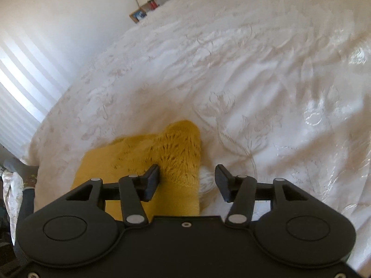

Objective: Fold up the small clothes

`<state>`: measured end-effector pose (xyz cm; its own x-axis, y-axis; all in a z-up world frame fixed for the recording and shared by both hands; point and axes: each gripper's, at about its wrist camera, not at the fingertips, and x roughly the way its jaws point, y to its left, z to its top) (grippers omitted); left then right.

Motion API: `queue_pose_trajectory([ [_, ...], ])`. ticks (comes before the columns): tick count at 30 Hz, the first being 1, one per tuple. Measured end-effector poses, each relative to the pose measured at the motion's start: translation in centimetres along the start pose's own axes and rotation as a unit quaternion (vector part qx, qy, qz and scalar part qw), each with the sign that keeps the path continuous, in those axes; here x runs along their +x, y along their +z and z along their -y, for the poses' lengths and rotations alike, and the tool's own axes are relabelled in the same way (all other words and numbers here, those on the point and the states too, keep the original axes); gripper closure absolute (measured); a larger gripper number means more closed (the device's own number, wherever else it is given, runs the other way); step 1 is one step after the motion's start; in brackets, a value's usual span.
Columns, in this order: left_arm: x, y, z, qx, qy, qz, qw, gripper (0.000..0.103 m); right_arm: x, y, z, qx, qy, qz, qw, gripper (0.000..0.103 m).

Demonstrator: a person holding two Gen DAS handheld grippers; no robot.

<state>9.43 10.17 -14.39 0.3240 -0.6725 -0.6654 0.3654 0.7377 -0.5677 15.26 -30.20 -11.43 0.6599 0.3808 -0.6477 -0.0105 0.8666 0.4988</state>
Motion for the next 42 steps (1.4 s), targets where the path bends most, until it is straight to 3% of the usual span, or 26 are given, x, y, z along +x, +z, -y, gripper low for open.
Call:
queue_pose_trajectory([
  [4, -2.5, 0.4, 1.8, 0.050, 0.017, 0.036, 0.9980, 0.077, -2.7, -1.1, -0.8, -0.014, 0.014, 0.028, 0.999, 0.043],
  [9, -4.6, 3.3, 4.9, 0.124, 0.037, 0.103, 0.9862, 0.071, -4.6, -3.1, -1.6, -0.043, 0.006, 0.034, 0.998, 0.043],
  [11, -3.9, 5.0, 6.0, 0.143, 0.048, 0.122, 0.9811, 0.064, -4.7, -3.9, -2.0, -0.055, -0.003, 0.030, 0.998, 0.043],
  [14, -1.2, 7.3, 7.0, 0.156, 0.071, 0.141, 0.9750, 0.062, -4.8, -5.4, -2.6, -0.066, -0.013, 0.022, 0.998, 0.043],
  [21, 5.1, 10.0, 5.8, 0.153, 0.145, 0.131, 0.9687, 0.061, -3.9, -9.3, -2.4, -0.080, -0.043, -0.014, 0.996, 0.039],
  [24, 4.9, 9.2, 3.1, 0.150, 0.205, 0.106, 0.9613, 0.057, -4.4, -10.6, -1.8, -0.086, -0.058, -0.014, 0.994, 0.040],
  [26, 4.2, 8.6, 1.6, 0.126, 0.206, 0.112, 0.9639, 0.050, -5.0, -10.9, -1.8, -0.086, -0.064, -0.020, 0.994, 0.040],
  [28, 3.2, 8.3, 0.5, 0.093, 0.192, 0.115, 0.9703, 0.049, -5.5, -10.4, -1.8, -0.078, -0.066, -0.024, 0.994, 0.037],
  [34, 2.6, 7.6, 0.2, 0.092, 0.189, 0.119, 0.9704, 0.048, -6.5, -6.3, -2.9, -0.080, -0.053, 0.063, 0.993, 0.036],
  [38, 2.8, 7.8, 0.1, 0.084, 0.184, 0.121, 0.9718, 0.048, -3.4, -3.1, -3.0, -0.086, -0.061, 0.069, 0.992, 0.036],
  [42, 3.1, 7.7, -0.1, 0.083, 0.180, 0.127, 0.9719, 0.047, 1.0, -1.5, -2.1, -0.082, -0.087, 0.042, 0.992, 0.035],
])
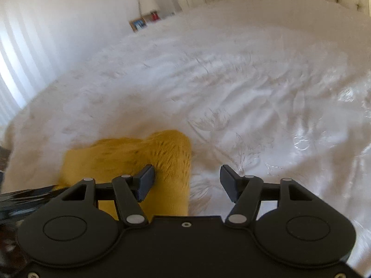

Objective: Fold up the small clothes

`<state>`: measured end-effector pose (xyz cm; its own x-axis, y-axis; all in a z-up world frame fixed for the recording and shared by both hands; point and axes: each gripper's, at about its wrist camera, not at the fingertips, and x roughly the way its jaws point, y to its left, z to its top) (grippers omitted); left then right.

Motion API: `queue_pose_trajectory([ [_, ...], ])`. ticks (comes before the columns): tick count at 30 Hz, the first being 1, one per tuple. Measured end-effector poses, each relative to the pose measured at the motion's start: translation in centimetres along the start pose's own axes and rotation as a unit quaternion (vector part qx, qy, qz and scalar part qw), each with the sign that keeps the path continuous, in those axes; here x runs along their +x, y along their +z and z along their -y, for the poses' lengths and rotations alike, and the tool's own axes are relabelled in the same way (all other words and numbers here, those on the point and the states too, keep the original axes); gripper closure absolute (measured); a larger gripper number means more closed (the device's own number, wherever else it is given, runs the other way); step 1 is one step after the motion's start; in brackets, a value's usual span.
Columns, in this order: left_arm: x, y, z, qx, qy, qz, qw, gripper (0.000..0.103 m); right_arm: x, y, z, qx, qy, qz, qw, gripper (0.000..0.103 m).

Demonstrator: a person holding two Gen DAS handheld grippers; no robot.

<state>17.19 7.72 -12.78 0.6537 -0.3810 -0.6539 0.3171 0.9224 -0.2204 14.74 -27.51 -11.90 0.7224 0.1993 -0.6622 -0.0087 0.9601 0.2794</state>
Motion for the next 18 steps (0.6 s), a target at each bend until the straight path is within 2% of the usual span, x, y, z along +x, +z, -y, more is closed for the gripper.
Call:
queue_pose_trajectory([
  [2, 0.2, -0.1, -0.1, -0.003, -0.001, 0.001, 1.0000, 0.047, 1.8, -0.2, 0.5, 0.002, -0.014, -0.014, 1.000, 0.030],
  [4, 0.2, -0.1, -0.1, -0.003, -0.001, 0.002, 1.0000, 0.047, 2.5, -0.6, 0.6, -0.001, -0.022, -0.008, 1.000, 0.026],
  [14, 0.1, 0.2, 0.4, 0.015, 0.008, 0.006, 0.9998, 0.045, 2.6, -0.2, 0.8, 0.001, -0.019, -0.003, 1.000, 0.025],
  [18, -1.9, 0.7, 1.6, 0.043, 0.013, 0.022, 0.9987, 0.048, 0.5, 0.1, 0.7, 0.008, -0.004, 0.021, 1.000, 0.024],
])
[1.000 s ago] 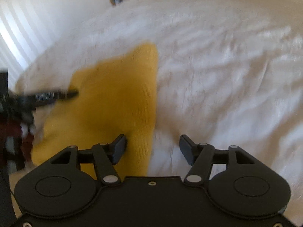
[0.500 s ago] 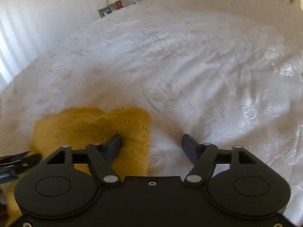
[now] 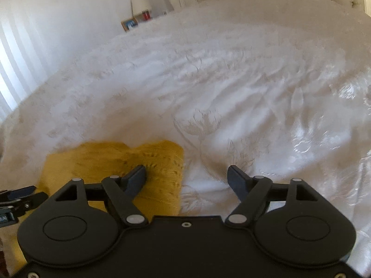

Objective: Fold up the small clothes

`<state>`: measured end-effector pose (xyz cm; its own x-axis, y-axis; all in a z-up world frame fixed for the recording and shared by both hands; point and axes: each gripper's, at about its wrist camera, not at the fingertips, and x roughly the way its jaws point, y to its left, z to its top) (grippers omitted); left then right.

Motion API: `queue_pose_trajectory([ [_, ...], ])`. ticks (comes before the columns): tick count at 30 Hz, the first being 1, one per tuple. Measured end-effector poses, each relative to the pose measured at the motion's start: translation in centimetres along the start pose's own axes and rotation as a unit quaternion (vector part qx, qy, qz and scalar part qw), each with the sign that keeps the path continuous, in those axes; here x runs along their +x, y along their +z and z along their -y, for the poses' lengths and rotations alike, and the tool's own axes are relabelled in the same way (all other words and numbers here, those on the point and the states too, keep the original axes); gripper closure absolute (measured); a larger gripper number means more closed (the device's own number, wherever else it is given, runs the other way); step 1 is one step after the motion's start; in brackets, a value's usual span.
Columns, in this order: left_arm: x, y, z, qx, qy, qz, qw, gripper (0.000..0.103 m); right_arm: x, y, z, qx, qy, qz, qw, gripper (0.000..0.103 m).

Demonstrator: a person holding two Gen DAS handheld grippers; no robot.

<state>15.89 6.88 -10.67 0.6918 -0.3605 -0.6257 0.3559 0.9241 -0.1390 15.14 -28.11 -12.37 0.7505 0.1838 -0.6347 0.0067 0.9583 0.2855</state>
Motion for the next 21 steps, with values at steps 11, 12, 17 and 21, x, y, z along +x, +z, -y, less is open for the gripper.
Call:
queue_pose_trajectory([
  [11, -2.2, -3.9, 1.5, 0.034, -0.004, -0.016, 0.9993, 0.044, -3.7, -5.3, 1.2, 0.010, 0.011, -0.024, 1.000, 0.015],
  [12, -2.2, -4.1, 0.9, 0.017, -0.008, -0.018, 0.9997, 0.044, -3.9, -5.5, 1.6, 0.024, 0.012, -0.023, 0.999, 0.015],
  [17, -3.5, -3.7, 0.6, 0.005, 0.006, -0.011, 0.9999, 0.045, -6.1, -5.7, 0.7, 0.007, -0.004, -0.008, 1.000, 0.013],
  [21, -5.6, -3.9, 1.4, 0.000, 0.006, 0.009, 0.9999, 0.044, -8.0, -6.1, -0.3, -0.014, -0.002, 0.006, 1.000, 0.001],
])
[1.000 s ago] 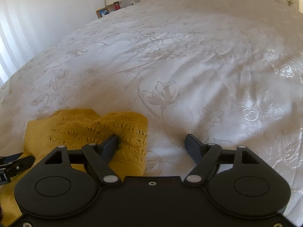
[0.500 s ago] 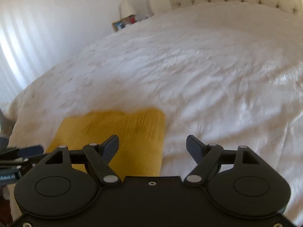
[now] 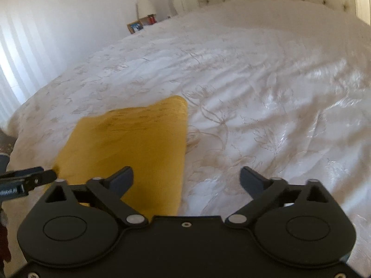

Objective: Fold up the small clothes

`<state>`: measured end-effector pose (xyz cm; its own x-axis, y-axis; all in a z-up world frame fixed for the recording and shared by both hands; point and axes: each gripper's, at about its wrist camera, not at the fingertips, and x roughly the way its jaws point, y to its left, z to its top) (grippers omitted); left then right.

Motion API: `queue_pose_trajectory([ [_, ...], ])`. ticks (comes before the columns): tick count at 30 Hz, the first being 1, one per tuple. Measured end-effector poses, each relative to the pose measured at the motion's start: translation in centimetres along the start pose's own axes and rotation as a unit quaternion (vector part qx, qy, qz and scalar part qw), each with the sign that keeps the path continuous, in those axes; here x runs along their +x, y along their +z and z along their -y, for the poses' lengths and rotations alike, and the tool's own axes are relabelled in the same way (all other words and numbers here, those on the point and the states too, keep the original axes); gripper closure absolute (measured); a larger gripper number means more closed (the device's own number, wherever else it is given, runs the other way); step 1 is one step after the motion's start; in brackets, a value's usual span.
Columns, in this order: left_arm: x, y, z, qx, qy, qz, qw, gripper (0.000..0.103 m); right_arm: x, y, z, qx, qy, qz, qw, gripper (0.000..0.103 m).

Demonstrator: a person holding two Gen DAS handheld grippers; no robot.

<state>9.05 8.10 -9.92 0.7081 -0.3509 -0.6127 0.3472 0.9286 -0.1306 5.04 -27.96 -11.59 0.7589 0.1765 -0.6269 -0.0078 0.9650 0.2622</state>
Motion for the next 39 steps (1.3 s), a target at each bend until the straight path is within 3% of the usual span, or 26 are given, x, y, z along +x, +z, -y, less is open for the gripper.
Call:
queue_pose_trajectory([
  [3, -1.4, -0.3, 0.6, -0.009, -0.003, 0.015, 0.9998, 0.038, -1.6, -0.4, -1.0, -0.007, 0.006, 0.010, 1.000, 0.001],
  [6, -2.6, -0.6, 1.6, -0.008, -0.006, 0.025, 0.9996, 0.024, -2.8, -0.7, -1.7, -0.008, 0.010, 0.012, 1.000, 0.001],
  [13, -4.6, -1.1, 3.6, -0.013, -0.018, 0.022, 0.9995, 0.005, -4.9, -1.0, -2.8, 0.007, 0.027, 0.008, 1.000, 0.001],
  [22, -6.5, -1.8, 5.6, -0.010, -0.012, 0.005, 0.9999, 0.001, -7.2, -2.1, -3.9, 0.010, -0.002, -0.011, 1.000, 0.001],
  [30, -8.2, -2.5, 7.0, -0.002, -0.002, 0.003, 1.0000, 0.001, -9.1, -3.6, -4.5, -0.003, 0.002, -0.025, 1.000, 0.001],
  [39, -9.4, -2.9, 8.1, -0.001, 0.045, 0.001, 0.9990, 0.001, -11.3, -4.6, -5.8, -0.037, 0.008, -0.006, 0.999, 0.001],
])
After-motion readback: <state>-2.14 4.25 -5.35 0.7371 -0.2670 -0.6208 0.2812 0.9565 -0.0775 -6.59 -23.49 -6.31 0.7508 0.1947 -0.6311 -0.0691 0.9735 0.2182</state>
